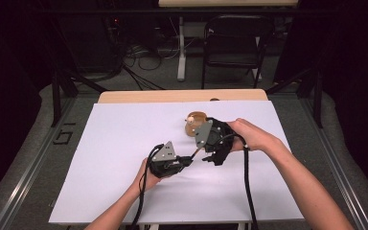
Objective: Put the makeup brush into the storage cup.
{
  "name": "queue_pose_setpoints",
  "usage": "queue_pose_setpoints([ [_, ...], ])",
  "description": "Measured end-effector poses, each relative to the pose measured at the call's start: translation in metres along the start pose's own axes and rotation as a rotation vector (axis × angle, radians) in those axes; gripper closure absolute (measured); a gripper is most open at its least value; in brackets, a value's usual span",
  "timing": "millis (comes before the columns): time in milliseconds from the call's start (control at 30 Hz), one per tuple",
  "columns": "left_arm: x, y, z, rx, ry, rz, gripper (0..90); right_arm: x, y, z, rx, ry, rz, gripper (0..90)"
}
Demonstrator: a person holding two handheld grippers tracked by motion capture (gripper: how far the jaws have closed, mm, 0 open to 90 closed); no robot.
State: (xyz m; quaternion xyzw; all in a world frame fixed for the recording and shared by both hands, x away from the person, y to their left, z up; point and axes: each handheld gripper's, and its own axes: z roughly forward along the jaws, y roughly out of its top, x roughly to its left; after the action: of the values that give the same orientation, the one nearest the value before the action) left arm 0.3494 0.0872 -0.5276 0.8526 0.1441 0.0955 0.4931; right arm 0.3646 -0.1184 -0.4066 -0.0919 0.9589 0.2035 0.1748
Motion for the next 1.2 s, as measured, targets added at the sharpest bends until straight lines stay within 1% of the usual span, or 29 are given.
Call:
queue_pose_setpoints([
  [67,0.000,0.000,0.000,0.001,-0.001,0.000,83.6,0.000,-0.008,0.001,-0.027,-0.005,0.031,14.6],
  [100,0.000,0.000,-0.001,0.002,0.002,0.002,83.6,0.000,-0.008,0.001,-0.027,-0.005,0.031,14.6],
  [133,0.001,-0.001,-0.002,0.002,0.004,0.000,83.5,0.002,-0.016,0.002,-0.049,-0.003,0.072,13.7],
  [200,0.001,-0.001,-0.002,0.002,0.008,-0.002,83.6,0.002,-0.019,0.002,-0.047,-0.001,0.078,13.2],
  [233,0.002,-0.001,-0.003,0.002,0.008,-0.002,83.5,0.004,-0.026,0.003,-0.076,-0.002,0.114,11.5],
  [267,0.002,-0.001,-0.003,0.001,0.009,-0.003,83.6,0.005,-0.029,0.003,-0.084,-0.003,0.127,11.2],
  [333,0.003,-0.002,-0.006,-0.006,0.017,-0.011,83.5,0.007,-0.037,0.004,-0.120,-0.007,0.160,11.0],
  [367,0.003,-0.002,-0.006,-0.006,0.017,-0.011,83.5,0.010,-0.041,0.004,-0.134,-0.005,0.186,11.0],
  [400,0.005,-0.002,-0.008,-0.009,0.023,-0.015,83.5,0.012,-0.045,0.005,-0.153,-0.005,0.196,10.9],
  [433,0.005,-0.002,-0.008,-0.009,0.023,-0.015,83.5,0.012,-0.045,0.005,-0.153,-0.005,0.196,10.9],
  [500,0.005,-0.003,-0.009,-0.013,0.027,-0.025,83.5,0.017,-0.053,0.008,-0.184,-0.011,0.223,10.2],
  [533,0.006,-0.003,-0.011,-0.015,0.030,-0.024,83.5,0.023,-0.062,0.011,-0.217,-0.017,0.255,9.8],
  [600,0.007,-0.003,-0.012,-0.017,0.037,-0.028,83.4,0.027,-0.071,0.014,-0.244,-0.016,0.303,9.1],
  [633,0.007,-0.003,-0.012,-0.017,0.037,-0.028,83.4,0.027,-0.071,0.014,-0.244,-0.016,0.303,9.1],
  [667,0.008,-0.003,-0.013,-0.021,0.044,-0.032,83.4,0.032,-0.078,0.016,-0.279,-0.039,0.343,7.8],
  [700,0.008,-0.003,-0.013,-0.021,0.044,-0.032,83.5,0.035,-0.081,0.016,-0.300,-0.054,0.368,7.5],
  [800,0.009,-0.003,-0.015,-0.026,0.051,-0.037,83.4,0.043,-0.090,0.016,-0.359,-0.088,0.428,4.6],
  [833,0.009,-0.003,-0.016,-0.025,0.055,-0.033,83.4,0.046,-0.093,0.017,-0.370,-0.095,0.443,3.5],
  [867,0.009,-0.003,-0.016,-0.025,0.055,-0.033,83.4,0.046,-0.093,0.017,-0.370,-0.095,0.443,3.5],
  [900,0.009,-0.003,-0.016,-0.028,0.057,-0.036,83.4,0.049,-0.095,0.018,-0.375,-0.108,0.460,2.4],
  [933,0.009,-0.003,-0.016,-0.030,0.060,-0.036,83.4,0.055,-0.100,0.020,-0.382,-0.126,0.493,0.3],
  [1000,0.009,-0.003,-0.016,-0.034,0.064,-0.037,83.3,0.060,-0.105,0.023,-0.394,-0.132,0.515,0.0],
  [1033,0.009,-0.003,-0.017,-0.036,0.065,-0.036,83.3,0.062,-0.109,0.025,-0.401,-0.143,0.534,0.0],
  [1100,0.010,-0.002,-0.017,-0.038,0.069,-0.036,83.3,0.065,-0.112,0.026,-0.402,-0.146,0.542,0.0],
  [1133,0.010,-0.002,-0.017,-0.041,0.073,-0.039,83.3,0.070,-0.119,0.029,-0.418,-0.160,0.570,0.0],
  [1167,0.011,-0.003,-0.017,-0.044,0.075,-0.042,83.3,0.073,-0.122,0.030,-0.429,-0.169,0.586,0.0],
  [1200,0.011,-0.003,-0.017,-0.044,0.075,-0.042,83.3,0.073,-0.122,0.030,-0.429,-0.169,0.586,0.0],
])
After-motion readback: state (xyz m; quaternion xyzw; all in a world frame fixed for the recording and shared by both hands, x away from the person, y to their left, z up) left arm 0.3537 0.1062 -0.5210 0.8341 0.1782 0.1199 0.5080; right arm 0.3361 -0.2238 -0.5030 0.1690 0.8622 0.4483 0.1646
